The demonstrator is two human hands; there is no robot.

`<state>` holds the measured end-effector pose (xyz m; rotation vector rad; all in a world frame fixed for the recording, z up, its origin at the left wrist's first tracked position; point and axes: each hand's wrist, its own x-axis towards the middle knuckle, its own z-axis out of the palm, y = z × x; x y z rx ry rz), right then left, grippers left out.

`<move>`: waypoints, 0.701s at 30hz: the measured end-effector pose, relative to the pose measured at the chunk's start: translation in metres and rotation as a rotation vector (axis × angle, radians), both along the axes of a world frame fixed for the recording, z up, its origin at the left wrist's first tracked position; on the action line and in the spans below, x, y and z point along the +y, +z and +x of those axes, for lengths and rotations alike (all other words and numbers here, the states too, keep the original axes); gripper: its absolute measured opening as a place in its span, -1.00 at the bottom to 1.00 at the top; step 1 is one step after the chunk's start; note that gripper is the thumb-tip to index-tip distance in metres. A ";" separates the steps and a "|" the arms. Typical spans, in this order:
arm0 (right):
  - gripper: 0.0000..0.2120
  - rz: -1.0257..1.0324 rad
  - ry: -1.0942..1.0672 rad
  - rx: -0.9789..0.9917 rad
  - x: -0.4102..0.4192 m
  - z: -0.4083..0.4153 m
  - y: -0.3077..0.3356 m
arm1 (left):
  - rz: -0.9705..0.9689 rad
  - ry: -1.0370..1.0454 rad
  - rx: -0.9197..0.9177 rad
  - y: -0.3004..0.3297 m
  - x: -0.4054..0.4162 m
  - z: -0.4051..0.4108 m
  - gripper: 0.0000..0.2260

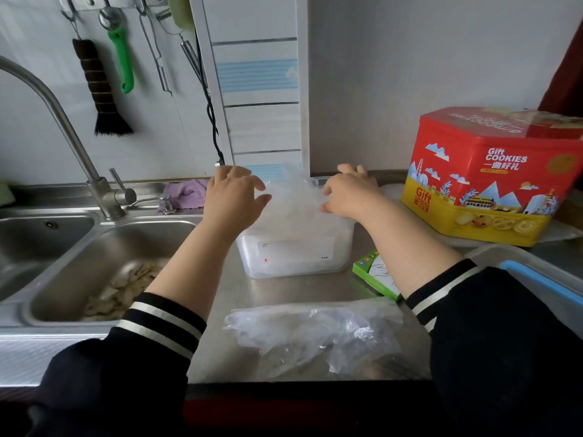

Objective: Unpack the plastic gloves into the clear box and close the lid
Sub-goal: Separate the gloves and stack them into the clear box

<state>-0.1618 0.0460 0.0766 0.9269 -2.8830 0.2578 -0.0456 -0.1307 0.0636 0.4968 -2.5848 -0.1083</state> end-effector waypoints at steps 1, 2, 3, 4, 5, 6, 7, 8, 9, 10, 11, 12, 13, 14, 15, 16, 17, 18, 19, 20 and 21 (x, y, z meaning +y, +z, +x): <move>-0.61 -0.069 -0.013 -0.028 0.004 0.001 0.000 | -0.004 -0.021 0.069 -0.001 0.003 0.002 -0.77; -0.65 -0.172 -0.018 -0.067 0.008 0.001 -0.001 | -0.002 -0.054 0.154 -0.002 0.007 0.005 -0.82; -0.70 -0.304 -0.015 -0.098 0.013 0.001 -0.003 | -0.002 -0.101 0.251 -0.004 0.013 0.008 -0.87; -0.79 -0.450 0.000 -0.097 0.018 0.002 -0.007 | -0.010 -0.154 0.355 -0.006 0.020 0.012 -0.92; -0.90 -0.594 0.023 -0.074 0.025 0.006 -0.011 | -0.024 -0.202 0.451 -0.009 0.028 0.017 -0.94; -0.96 -0.709 0.052 -0.053 0.032 0.015 -0.012 | -0.040 -0.242 0.524 -0.012 0.038 0.022 -0.95; -0.94 -0.779 0.075 -0.056 0.039 0.028 -0.013 | -0.043 -0.279 0.562 -0.017 0.049 0.028 -0.96; -0.94 -0.820 0.104 -0.085 0.047 0.041 -0.016 | -0.016 -0.319 0.578 -0.025 0.061 0.035 -0.96; -0.94 -0.842 0.146 -0.139 0.053 0.055 -0.017 | 0.040 -0.359 0.578 -0.031 0.070 0.041 -0.96; -0.95 -0.833 0.195 -0.221 0.060 0.068 -0.020 | 0.119 -0.403 0.544 -0.038 0.079 0.049 -0.93; -0.95 -0.797 0.245 -0.318 0.067 0.080 -0.024 | 0.203 -0.451 0.479 -0.045 0.085 0.056 -0.88; -0.95 -0.732 0.285 -0.405 0.074 0.087 -0.030 | 0.275 -0.494 0.376 -0.052 0.088 0.062 -0.81; -0.90 -0.634 0.305 -0.477 0.080 0.093 -0.037 | 0.335 -0.533 0.241 -0.061 0.089 0.069 -0.72; -0.79 -0.509 0.310 -0.523 0.086 0.094 -0.046 | 0.383 -0.566 0.086 -0.069 0.089 0.074 -0.61; -0.67 -0.369 0.313 -0.553 0.092 0.095 -0.055 | 0.416 -0.583 -0.075 -0.078 0.088 0.079 -0.51; -0.57 -0.237 0.319 -0.575 0.097 0.095 -0.064 | 0.426 -0.581 -0.206 -0.086 0.086 0.083 -0.42; -0.50 -0.138 0.326 -0.595 0.101 0.095 -0.072 | 0.416 -0.566 -0.278 -0.093 0.085 0.086 -0.37; -0.46 -0.093 0.332 -0.611 0.104 0.096 -0.081 | 0.403 -0.544 -0.290 -0.098 0.084 0.088 -0.38; -0.47 -0.100 0.331 -0.617 0.104 0.096 -0.087 | 0.406 -0.518 -0.264 -0.101 0.082 0.089 -0.42; -0.51 -0.143 0.320 -0.608 0.103 0.095 -0.092 | 0.432 -0.482 -0.223 -0.102 0.082 0.088 -0.47; -0.56 -0.206 0.298 -0.572 0.100 0.093 -0.097 | 0.467 -0.438 -0.174 -0.102 0.082 0.086 -0.54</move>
